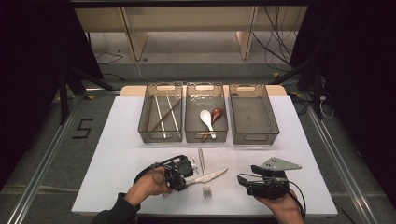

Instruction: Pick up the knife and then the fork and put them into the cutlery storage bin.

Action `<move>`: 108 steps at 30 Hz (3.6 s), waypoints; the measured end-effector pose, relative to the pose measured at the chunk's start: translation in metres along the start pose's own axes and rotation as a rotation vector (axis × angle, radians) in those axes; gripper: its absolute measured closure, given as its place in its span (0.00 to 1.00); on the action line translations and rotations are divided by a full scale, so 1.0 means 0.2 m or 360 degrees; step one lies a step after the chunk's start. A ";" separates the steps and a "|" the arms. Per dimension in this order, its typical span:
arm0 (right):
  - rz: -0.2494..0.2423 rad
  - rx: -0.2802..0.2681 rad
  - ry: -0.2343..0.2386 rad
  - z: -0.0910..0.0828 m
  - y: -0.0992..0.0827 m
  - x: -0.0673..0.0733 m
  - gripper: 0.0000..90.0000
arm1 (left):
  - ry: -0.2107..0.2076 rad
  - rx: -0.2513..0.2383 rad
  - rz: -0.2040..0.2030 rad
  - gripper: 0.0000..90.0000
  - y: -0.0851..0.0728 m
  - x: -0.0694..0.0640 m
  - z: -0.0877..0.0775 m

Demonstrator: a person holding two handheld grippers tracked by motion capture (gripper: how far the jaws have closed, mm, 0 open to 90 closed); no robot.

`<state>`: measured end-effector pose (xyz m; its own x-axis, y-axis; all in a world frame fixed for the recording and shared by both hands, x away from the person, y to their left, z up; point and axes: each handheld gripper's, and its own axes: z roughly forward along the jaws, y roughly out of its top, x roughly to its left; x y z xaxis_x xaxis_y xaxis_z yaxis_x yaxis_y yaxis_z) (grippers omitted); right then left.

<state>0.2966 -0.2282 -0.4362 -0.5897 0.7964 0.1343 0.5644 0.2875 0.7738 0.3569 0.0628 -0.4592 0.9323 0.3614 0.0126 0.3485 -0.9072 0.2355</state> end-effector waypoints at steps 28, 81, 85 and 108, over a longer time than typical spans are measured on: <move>-0.0149 -0.0111 0.0065 -0.01 0.03 0.11 0.37 | -0.0070 -0.0196 -0.0081 0.88 -0.01 0.03 -0.12; -0.1478 -0.0020 -0.0331 0.26 0.00 0.51 0.52 | -0.0141 -0.0198 0.0035 0.88 0.15 -0.05 -0.21; -0.1575 0.0026 -0.0347 0.27 -0.01 0.52 0.55 | -0.0147 -0.0182 0.0059 0.88 0.16 -0.06 -0.21; -0.1821 0.0040 -0.0457 0.35 -0.04 0.57 0.79 | -0.0184 -0.0168 0.0092 0.88 0.18 -0.07 -0.21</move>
<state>0.2658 -0.1035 -0.4696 -0.6099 0.1583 -0.7765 -0.1951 0.9197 0.3408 0.3519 0.0333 -0.4093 0.9576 0.2764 -0.0813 0.2873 -0.8961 0.3384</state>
